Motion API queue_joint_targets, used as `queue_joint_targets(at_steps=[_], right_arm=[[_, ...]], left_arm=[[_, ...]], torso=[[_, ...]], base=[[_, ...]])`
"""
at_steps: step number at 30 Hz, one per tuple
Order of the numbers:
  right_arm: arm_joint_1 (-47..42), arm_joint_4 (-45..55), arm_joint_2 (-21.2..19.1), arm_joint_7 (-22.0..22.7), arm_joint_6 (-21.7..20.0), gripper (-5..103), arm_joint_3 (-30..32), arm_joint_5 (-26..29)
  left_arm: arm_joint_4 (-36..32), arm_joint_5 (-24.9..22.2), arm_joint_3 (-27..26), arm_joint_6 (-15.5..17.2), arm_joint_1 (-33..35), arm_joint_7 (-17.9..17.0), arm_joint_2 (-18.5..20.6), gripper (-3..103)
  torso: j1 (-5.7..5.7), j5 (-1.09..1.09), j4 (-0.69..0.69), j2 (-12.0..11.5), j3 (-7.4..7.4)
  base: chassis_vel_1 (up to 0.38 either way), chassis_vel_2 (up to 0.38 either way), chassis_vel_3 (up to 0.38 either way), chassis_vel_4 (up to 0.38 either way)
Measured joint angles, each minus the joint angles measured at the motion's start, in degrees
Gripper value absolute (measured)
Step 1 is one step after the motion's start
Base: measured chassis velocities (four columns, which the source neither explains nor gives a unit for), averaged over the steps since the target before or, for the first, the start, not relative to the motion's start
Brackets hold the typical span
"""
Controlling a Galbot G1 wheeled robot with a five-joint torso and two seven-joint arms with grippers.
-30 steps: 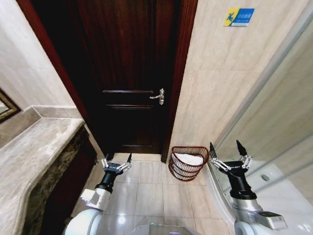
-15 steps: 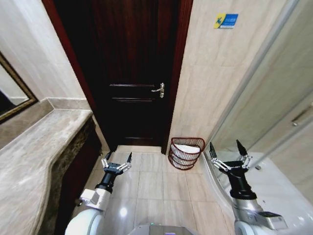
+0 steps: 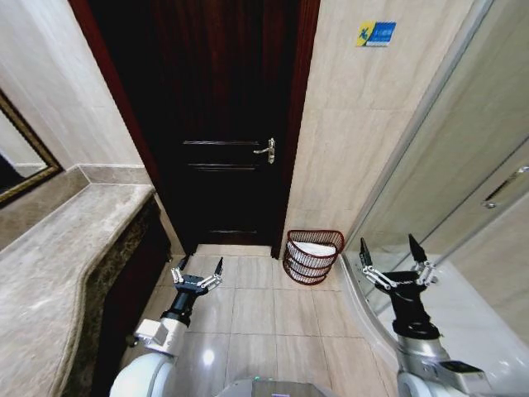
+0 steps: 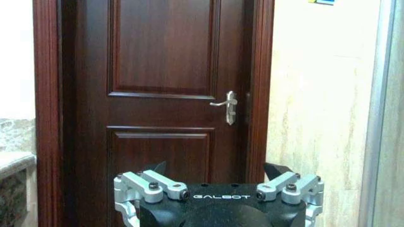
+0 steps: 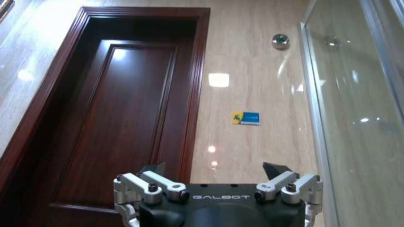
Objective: Discard the used towel into the hamper.
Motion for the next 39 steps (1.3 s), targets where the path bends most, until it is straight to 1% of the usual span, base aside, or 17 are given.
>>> queue_joint_targets(at_steps=[17, 39], right_arm=[[0.1, -0.5, -0.2, -0.7, 0.3, 100, -0.1, 0.5], [0.7, -0.3, -0.1, -0.7, -0.3, 100, -0.4, 0.4]], left_arm=[[0.0, 0.0, 0.0, 0.0, 0.0, 0.0, 0.0, 100], [0.0, 0.0, 0.0, 0.0, 0.0, 0.0, 0.0, 100]], torso=[[-0.02, 0.00, 0.00, 0.0, -0.01], [-0.03, -0.01, 0.00, 0.0, -0.01]], base=[[-0.050, -0.058, -0.068, -0.057], [-0.123, -0.124, -0.118, -0.113]])
